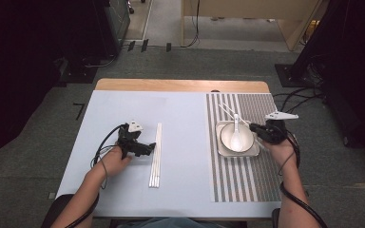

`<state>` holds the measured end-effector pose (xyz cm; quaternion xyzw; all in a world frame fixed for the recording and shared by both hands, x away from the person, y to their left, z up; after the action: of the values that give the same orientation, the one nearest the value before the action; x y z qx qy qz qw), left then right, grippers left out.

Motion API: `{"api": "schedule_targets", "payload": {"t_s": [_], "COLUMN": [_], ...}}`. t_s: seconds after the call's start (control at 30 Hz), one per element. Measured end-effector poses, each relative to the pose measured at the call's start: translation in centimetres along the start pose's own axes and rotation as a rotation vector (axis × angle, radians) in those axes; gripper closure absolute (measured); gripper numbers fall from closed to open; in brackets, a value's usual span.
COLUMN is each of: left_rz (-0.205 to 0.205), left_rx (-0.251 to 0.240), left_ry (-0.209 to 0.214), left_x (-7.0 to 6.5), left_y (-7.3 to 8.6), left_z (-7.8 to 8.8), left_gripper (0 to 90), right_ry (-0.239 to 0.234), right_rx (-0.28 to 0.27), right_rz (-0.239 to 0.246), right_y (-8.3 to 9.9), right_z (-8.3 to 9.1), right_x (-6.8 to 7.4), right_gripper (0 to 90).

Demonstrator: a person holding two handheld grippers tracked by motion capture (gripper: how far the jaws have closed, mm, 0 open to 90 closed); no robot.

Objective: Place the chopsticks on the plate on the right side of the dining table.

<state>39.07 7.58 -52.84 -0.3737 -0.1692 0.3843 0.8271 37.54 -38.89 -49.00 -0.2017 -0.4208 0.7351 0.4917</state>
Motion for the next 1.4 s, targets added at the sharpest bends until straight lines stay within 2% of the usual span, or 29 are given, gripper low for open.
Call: {"api": "schedule_targets", "payload": {"t_s": [0.27, 0.67, 0.87, 0.97, 1.13, 1.27, 1.4], "left_rz": [0.0, 0.0, 0.001, 0.0, 0.001, 0.001, 0.0], "left_rx": [0.0, 0.0, -0.001, 0.0, -0.001, 0.0, 0.0], "left_ry": [0.0, 0.0, 0.0, 0.0, 0.0, 0.001, 0.0], "left_x": [0.0, 0.0, 0.0, 0.0, 0.0, 0.0, 0.0], "left_y": [0.0, 0.0, 0.0, 0.0, 0.0, 0.0, 0.0], "left_z": [0.0, 0.0, 0.0, 0.0, 0.0, 0.0, 0.0], "left_gripper": [0.0, 0.0, 0.0, 0.0, 0.0, 0.0, 0.0], "right_ry": [-0.017, -0.047, -0.05, -0.05, -0.056, -0.044, -0.023], "right_rx": [0.024, 0.049, 0.051, 0.038, 0.035, 0.013, -0.028], "right_rz": [-0.017, -0.009, -0.025, -0.038, -0.05, -0.049, -0.05], "right_y": [0.7, 1.0, 1.2, 1.1, 1.0, 0.7, -0.3], "right_z": [-0.3, -0.6, -0.5, -0.4, -0.3, -0.2, -0.7], "right_x": [-0.7, -0.7, -0.9, -1.0, -1.0, -1.1, -1.2], "right_gripper": [85.2, 85.0, 84.3, 81.7, 82.4, 88.5, 89.7]}}
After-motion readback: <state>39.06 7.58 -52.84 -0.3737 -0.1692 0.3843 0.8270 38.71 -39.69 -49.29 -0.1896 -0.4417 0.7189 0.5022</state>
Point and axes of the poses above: each handheld gripper's, and its own axes: z roughly backward along the jaws, y roughly out of its underside, x roughly to its left, the point moved 4 cm from there along -z, roughly forward along the jaws, and after that the axes turned 4 degrees about -x, right-handed, at the moved point
